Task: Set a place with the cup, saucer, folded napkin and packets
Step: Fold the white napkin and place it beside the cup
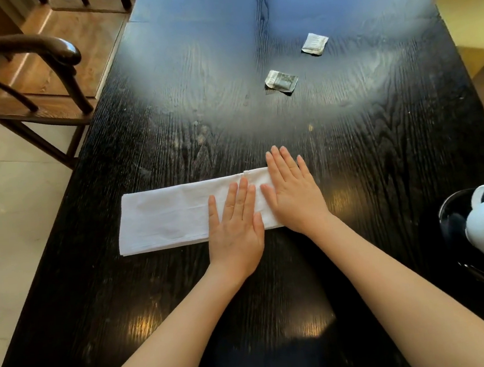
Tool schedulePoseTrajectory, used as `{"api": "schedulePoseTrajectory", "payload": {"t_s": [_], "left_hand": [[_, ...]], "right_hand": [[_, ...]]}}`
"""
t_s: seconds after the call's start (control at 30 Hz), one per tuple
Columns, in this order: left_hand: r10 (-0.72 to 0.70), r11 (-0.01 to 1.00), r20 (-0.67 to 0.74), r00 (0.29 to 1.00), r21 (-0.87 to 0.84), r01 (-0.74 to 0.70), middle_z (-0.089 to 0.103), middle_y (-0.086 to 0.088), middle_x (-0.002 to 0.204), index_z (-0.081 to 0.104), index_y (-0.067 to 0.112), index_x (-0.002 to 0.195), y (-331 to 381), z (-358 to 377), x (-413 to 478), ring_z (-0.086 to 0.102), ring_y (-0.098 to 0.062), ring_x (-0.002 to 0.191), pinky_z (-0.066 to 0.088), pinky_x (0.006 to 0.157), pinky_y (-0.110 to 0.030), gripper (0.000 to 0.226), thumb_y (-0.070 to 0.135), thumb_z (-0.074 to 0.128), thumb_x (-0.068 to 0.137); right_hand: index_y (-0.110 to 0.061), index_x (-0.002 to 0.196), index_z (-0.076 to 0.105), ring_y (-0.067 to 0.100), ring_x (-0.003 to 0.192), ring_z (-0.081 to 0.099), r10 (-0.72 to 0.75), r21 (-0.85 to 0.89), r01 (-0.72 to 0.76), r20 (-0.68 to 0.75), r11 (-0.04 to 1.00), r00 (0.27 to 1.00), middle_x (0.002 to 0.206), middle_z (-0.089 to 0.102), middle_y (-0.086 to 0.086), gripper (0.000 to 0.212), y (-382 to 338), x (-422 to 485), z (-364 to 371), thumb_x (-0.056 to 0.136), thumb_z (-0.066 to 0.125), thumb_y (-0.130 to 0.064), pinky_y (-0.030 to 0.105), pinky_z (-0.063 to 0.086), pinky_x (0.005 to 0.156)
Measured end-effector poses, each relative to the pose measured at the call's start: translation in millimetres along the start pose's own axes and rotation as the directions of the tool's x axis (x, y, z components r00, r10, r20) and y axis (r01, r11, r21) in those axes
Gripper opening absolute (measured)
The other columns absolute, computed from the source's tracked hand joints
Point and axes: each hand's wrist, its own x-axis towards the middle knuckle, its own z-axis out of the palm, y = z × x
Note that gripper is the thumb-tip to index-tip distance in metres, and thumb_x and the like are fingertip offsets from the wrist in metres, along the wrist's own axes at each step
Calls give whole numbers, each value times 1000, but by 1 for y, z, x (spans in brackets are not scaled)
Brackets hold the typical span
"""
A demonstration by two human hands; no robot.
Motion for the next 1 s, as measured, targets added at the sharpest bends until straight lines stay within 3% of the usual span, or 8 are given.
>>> {"api": "schedulePoseTrajectory", "payload": {"t_s": [0.27, 0.4, 0.47, 0.6, 0.7, 0.77, 0.9, 1.0], "left_hand": [[-19, 999, 58, 998, -44, 22, -16, 6, 155, -17, 22, 141, -11, -2, 4, -22, -7, 139, -19, 112, -40, 56, 43, -2, 90], [-281, 960, -4, 960, -24, 281, 0, -2, 159, 4, 18, 148, -67, -13, -4, -3, -15, 145, -8, 114, -48, 60, 42, 22, 96], [-457, 885, -52, 888, -131, 447, 11, -9, 157, 15, 12, 147, -94, -28, -13, 8, -21, 145, 2, 114, -54, 62, 38, 36, 95], [-637, 748, -81, 766, -305, 590, 22, -17, 151, 22, 13, 143, -111, -53, -13, 25, -38, 132, 30, 98, -59, 73, 26, 61, 83], [-810, 486, 78, 582, -467, 739, 33, -23, 139, 25, 10, 141, -127, -66, -6, 37, -44, 121, 40, 91, -50, 79, 20, 68, 75], [-827, 334, 224, 515, -541, 772, 47, -22, 130, 38, 6, 135, -145, -68, -7, 50, -39, 113, 44, 83, -42, 69, 20, 70, 75], [-662, 74, 440, 606, -767, 638, 64, -10, 90, 60, 1, 112, -163, -77, -14, 59, -22, 76, 44, 60, -28, 36, 15, 66, 79], [-701, 48, 298, 648, -887, 460, 61, -4, 81, 64, 9, 91, -146, -83, -16, 57, -23, 81, 44, 62, -27, 11, 13, 61, 82]], "right_hand": [[-27, 148, 3, 19, 146, -7, -185, -54, 185, 12, 981, 983, 159, 0, 6, 61, 10, -12, -1, 94, 22, -50, 39, -8, 118], [-29, 148, 6, 20, 146, -4, -168, -54, 168, 13, 984, 986, 159, 2, 7, 62, 9, -12, 0, 92, 22, -52, 37, -8, 118], [-30, 148, 5, 20, 146, -5, -167, -55, 168, 15, 984, 986, 159, 2, 6, 63, 9, -11, 1, 91, 20, -54, 37, -9, 117], [-31, 147, 4, 19, 146, -6, -165, -50, 166, 19, 985, 986, 159, 1, 6, 63, 9, -11, 0, 91, 18, -55, 38, -8, 118], [-30, 148, 5, 19, 146, -5, -163, -54, 164, 16, 985, 986, 159, 2, 6, 63, 9, -11, 0, 91, 16, -55, 38, -8, 118], [-31, 148, 4, 18, 146, -5, -162, -57, 163, 21, 985, 987, 159, 2, 5, 64, 9, -11, 0, 90, 14, -56, 38, -8, 118], [-30, 147, 4, 18, 146, -4, -162, -59, 163, 17, 985, 987, 159, 3, 5, 66, 10, -10, 1, 88, 10, -58, 39, -7, 118], [-30, 147, 3, 18, 146, -5, -164, -68, 165, 16, 984, 986, 159, 2, 5, 65, 10, -10, 2, 88, 9, -58, 39, -7, 118]]}}
